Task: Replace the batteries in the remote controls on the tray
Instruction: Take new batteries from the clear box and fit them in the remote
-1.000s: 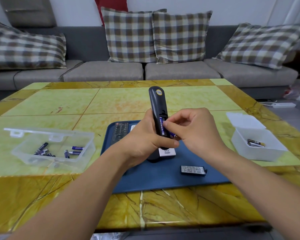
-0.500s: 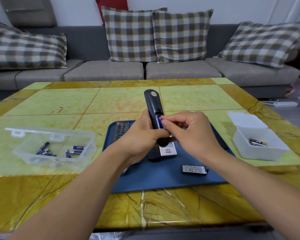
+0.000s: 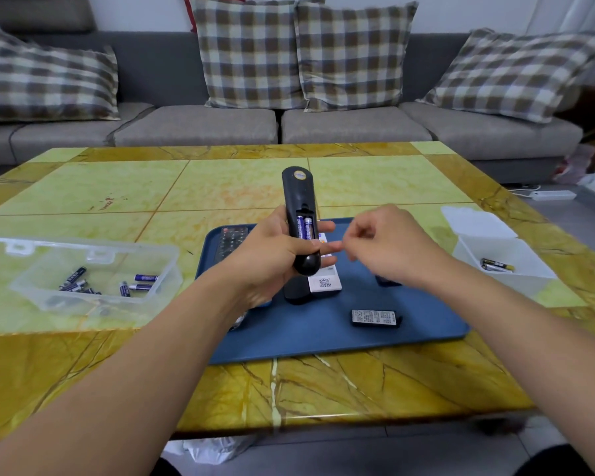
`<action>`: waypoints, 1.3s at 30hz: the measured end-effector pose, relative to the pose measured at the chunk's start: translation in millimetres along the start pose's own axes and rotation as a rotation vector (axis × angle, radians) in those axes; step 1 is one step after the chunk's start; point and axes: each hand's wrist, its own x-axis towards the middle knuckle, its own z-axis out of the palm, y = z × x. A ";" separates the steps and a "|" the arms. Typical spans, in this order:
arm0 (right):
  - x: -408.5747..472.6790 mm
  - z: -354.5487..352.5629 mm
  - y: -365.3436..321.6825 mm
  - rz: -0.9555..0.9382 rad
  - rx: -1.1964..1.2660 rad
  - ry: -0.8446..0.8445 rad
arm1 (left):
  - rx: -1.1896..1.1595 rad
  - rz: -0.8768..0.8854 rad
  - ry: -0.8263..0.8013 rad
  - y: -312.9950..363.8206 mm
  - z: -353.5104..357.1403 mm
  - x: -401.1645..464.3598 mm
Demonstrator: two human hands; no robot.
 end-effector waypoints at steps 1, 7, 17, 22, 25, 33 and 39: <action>-3.3 -4.9 2.7 -0.008 -0.175 -0.149 | -0.004 -0.013 0.007 -0.6 0.0 0.3; -16.3 -14.2 9.4 -0.018 -0.454 -0.626 | -0.093 -0.030 0.035 0.9 1.4 3.9; -8.7 -26.8 14.0 0.050 0.148 -0.465 | 0.017 0.024 0.103 1.8 2.3 4.9; -11.7 -10.5 -7.4 0.185 0.924 -0.298 | -0.027 0.065 0.069 -2.7 6.6 6.1; -11.5 -2.6 -18.4 0.238 0.938 -0.219 | -0.025 0.085 0.083 -4.7 9.9 8.9; -5.2 4.0 -25.2 0.324 1.052 -0.126 | -0.253 -0.001 0.110 -3.2 18.6 7.9; -6.4 -3.8 -26.2 0.167 0.848 -0.053 | -0.198 0.015 0.035 3.0 7.5 4.2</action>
